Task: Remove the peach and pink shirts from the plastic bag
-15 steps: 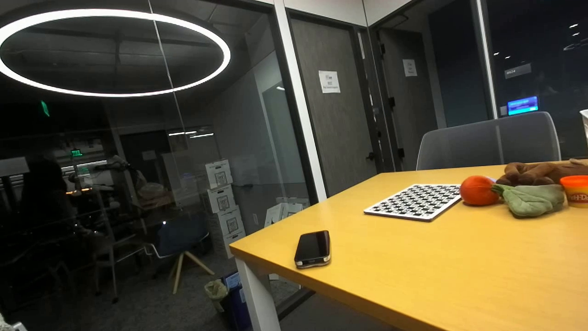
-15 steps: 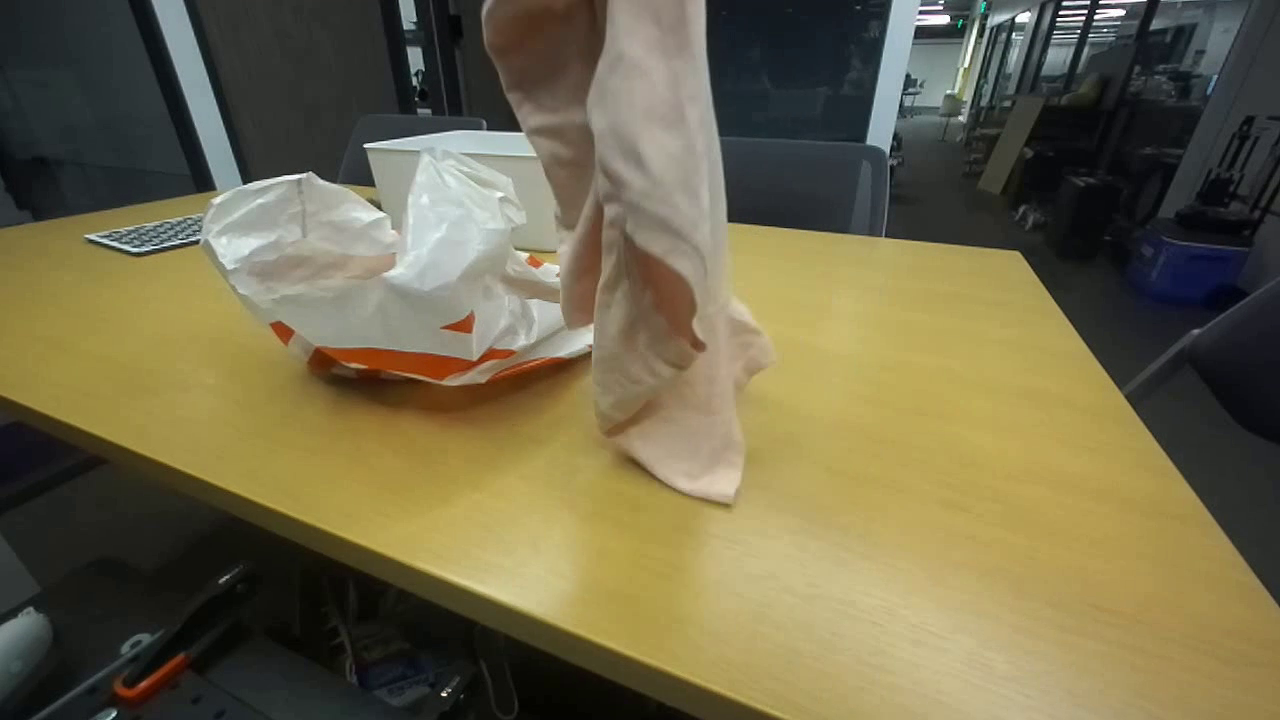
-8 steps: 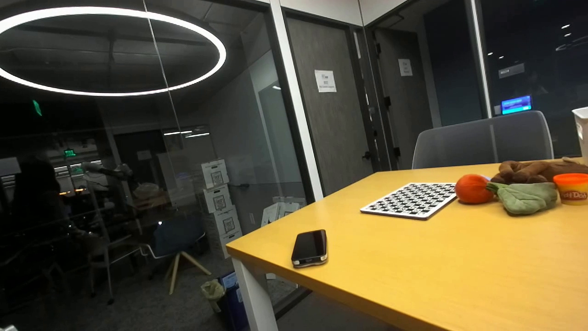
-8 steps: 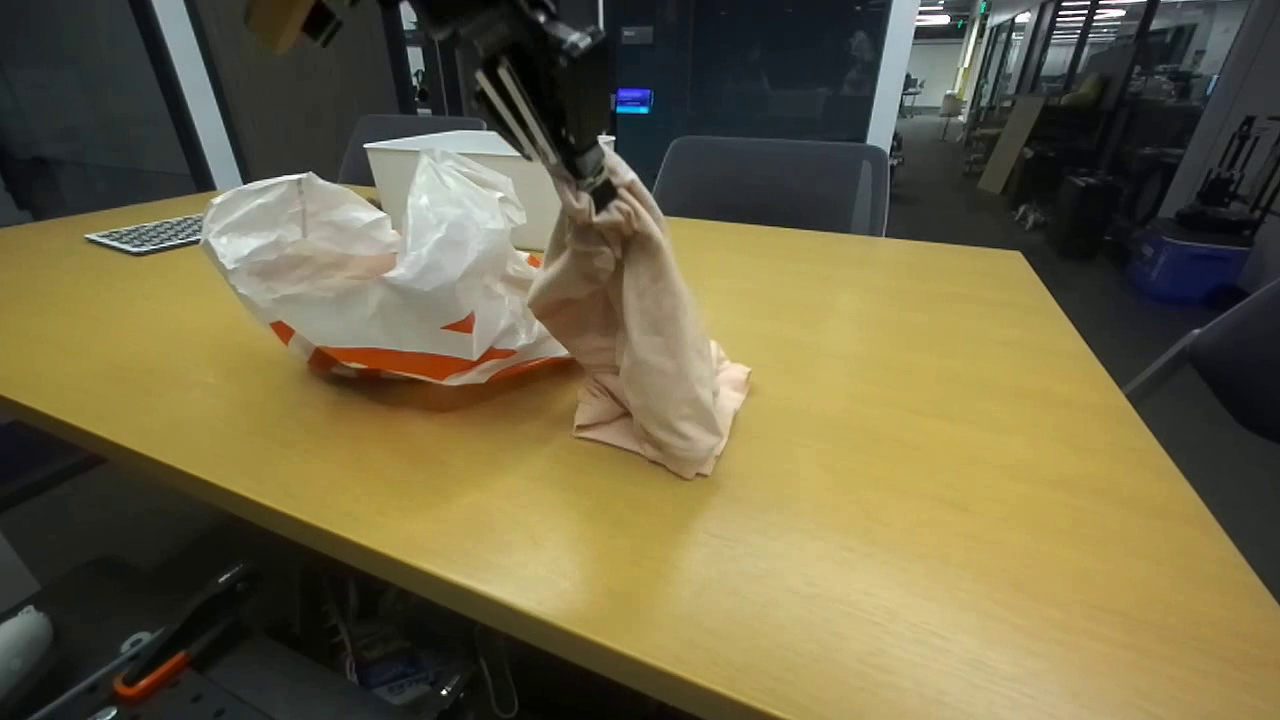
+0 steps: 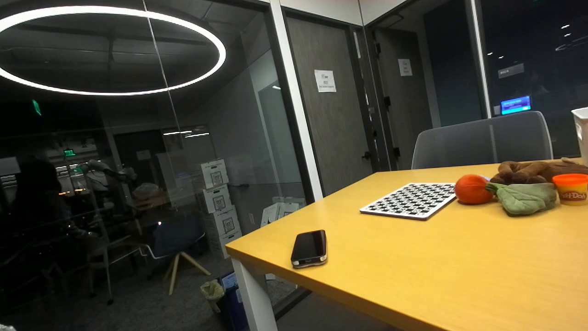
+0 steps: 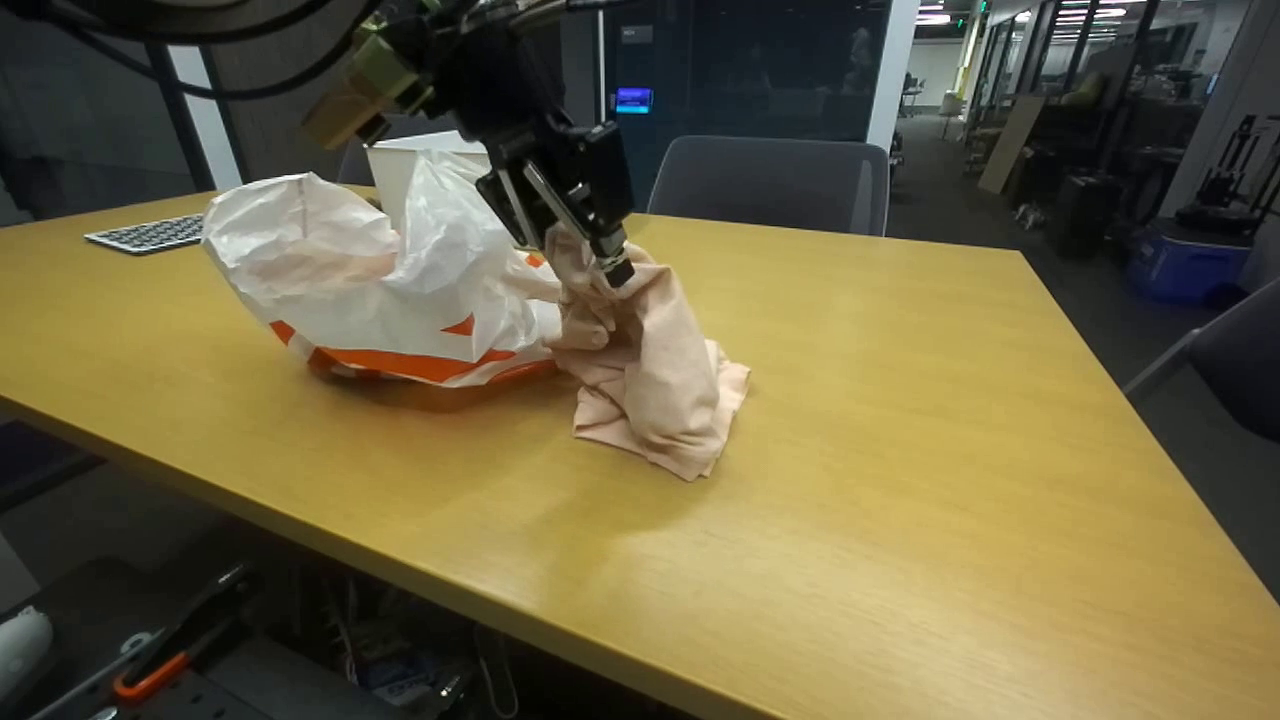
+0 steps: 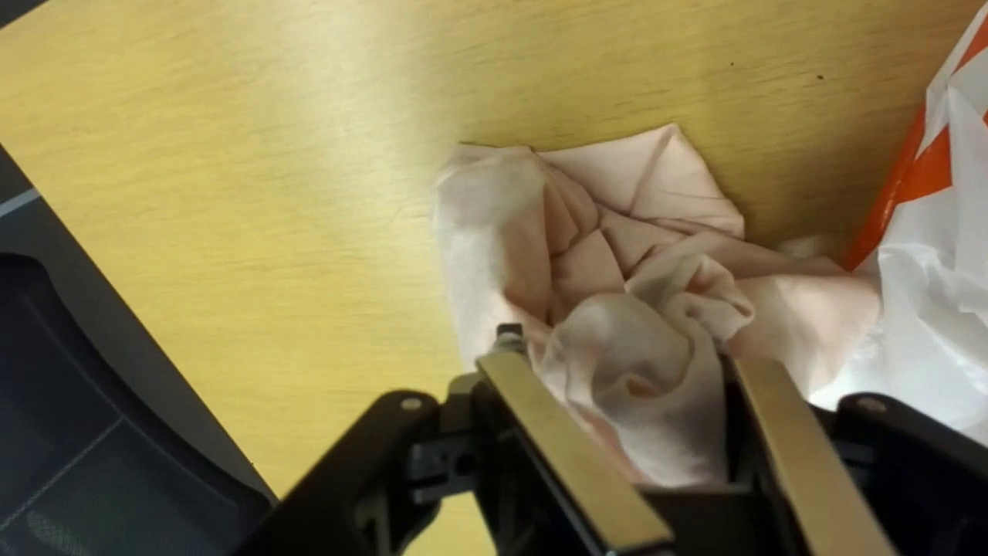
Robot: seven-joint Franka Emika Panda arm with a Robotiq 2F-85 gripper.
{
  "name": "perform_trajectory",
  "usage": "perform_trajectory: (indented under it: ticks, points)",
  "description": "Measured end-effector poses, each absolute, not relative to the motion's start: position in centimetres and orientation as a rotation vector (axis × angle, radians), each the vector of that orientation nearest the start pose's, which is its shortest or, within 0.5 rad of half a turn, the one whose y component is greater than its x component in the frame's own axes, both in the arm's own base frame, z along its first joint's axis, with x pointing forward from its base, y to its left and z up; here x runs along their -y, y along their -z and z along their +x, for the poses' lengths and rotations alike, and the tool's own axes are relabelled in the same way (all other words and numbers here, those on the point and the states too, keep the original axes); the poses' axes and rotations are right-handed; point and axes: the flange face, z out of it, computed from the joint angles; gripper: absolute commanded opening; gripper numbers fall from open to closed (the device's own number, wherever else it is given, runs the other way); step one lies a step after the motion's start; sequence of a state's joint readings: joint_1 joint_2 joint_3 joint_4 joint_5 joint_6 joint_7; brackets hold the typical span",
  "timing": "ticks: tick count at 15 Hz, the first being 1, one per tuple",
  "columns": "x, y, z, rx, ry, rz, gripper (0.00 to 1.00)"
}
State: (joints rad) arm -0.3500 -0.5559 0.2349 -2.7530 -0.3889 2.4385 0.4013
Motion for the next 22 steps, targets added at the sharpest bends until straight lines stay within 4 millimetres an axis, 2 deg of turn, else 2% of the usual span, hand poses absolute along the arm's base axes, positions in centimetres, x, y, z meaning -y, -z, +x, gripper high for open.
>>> perform_trajectory:
  ticks: [2, 3, 7, 10, 13, 15, 17, 19, 22]
  points:
    - [5.1, -41.0, 37.3, -0.464, 0.496, -3.456, 0.98]
    - [5.3, -41.6, 37.3, -0.471, 0.506, -3.453, 1.00]
    - [5.6, -45.8, 36.9, -0.437, 0.530, -3.400, 1.00]
    - [4.5, -50.9, 35.6, -0.303, 0.528, -3.302, 1.00]
    - [1.3, -57.1, 33.2, -0.101, 0.533, -3.184, 1.00]
    - [-1.8, -61.0, 31.3, 0.044, 0.528, -3.112, 1.00]
    - [-5.3, -63.8, 29.6, 0.181, 0.506, -3.038, 1.00]
    - [-8.7, -65.2, 28.5, 0.293, 0.472, -2.953, 1.00]
    - [-12.5, -64.5, 29.1, 0.372, 0.362, -2.830, 1.00]
